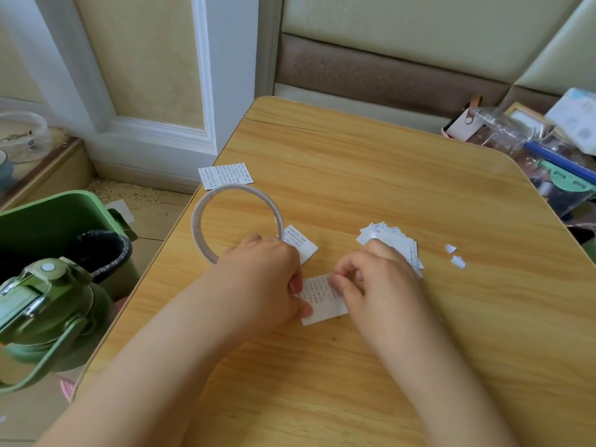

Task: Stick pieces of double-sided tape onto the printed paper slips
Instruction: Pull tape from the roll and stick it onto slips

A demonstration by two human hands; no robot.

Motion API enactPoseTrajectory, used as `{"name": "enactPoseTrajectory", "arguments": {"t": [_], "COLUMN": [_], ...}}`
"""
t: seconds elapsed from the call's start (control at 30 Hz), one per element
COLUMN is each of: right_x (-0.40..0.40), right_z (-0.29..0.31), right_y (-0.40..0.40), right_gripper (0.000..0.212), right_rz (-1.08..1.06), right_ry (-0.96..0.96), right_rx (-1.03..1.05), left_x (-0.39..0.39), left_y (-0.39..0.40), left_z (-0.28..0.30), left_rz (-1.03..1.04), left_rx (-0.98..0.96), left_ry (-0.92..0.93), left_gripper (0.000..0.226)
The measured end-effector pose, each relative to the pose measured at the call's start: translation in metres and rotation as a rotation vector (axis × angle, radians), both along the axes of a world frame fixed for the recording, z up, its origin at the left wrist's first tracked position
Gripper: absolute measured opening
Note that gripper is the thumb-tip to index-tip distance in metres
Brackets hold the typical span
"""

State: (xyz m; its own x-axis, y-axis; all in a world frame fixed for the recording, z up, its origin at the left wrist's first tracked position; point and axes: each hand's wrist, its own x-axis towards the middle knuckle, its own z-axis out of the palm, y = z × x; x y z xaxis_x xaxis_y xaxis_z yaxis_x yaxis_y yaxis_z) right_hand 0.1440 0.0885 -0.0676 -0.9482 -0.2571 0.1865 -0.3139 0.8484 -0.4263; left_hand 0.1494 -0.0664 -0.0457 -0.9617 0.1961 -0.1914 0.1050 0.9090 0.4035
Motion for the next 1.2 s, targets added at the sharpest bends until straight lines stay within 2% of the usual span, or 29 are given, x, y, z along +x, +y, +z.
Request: {"name": "enactPoseTrajectory", "arguments": {"t": [0.07,0.17,0.3,0.43,0.57,0.73,0.87,1.0,1.2], "right_x": [0.002,0.011,0.003,0.011,0.003,0.013,0.004,0.015,0.005], "right_z": [0.002,0.002,0.003,0.002,0.005,0.006,0.008,0.006,0.005], "right_y": [-0.001,-0.012,0.004,-0.004,0.011,0.002,0.015,0.002,0.005], "right_gripper": [0.011,0.010,0.011,0.007,0.008,0.005,0.007,0.007,0.009], "right_rz": [0.029,0.170,0.032,0.168,0.047,0.205,0.056,0.196,0.048], "right_ry": [0.023,-0.060,-0.025,-0.064,-0.047,-0.095,-0.058,-0.098,-0.027], "right_rx": [0.009,-0.003,0.012,0.012,0.043,0.019,0.050,0.027,0.040], "left_x": [0.000,0.000,0.000,0.000,0.001,0.001,0.001,0.001,0.002], "left_y": [0.000,-0.001,0.000,0.000,0.000,0.000,0.000,0.000,0.000], "left_z": [-0.001,-0.002,0.001,0.001,0.003,0.003,0.004,0.003,0.003], "left_rz": [-0.006,-0.009,0.001,0.001,0.010,0.006,0.011,0.003,0.008], "left_rx": [-0.005,0.001,-0.003,0.001,-0.003,0.016,0.004,0.010,-0.003], "left_ry": [0.003,0.009,-0.006,-0.016,-0.029,-0.030,-0.040,-0.024,-0.030], "left_gripper": [0.020,0.020,0.020,0.022,0.021,0.020,0.020,0.021,0.020]}}
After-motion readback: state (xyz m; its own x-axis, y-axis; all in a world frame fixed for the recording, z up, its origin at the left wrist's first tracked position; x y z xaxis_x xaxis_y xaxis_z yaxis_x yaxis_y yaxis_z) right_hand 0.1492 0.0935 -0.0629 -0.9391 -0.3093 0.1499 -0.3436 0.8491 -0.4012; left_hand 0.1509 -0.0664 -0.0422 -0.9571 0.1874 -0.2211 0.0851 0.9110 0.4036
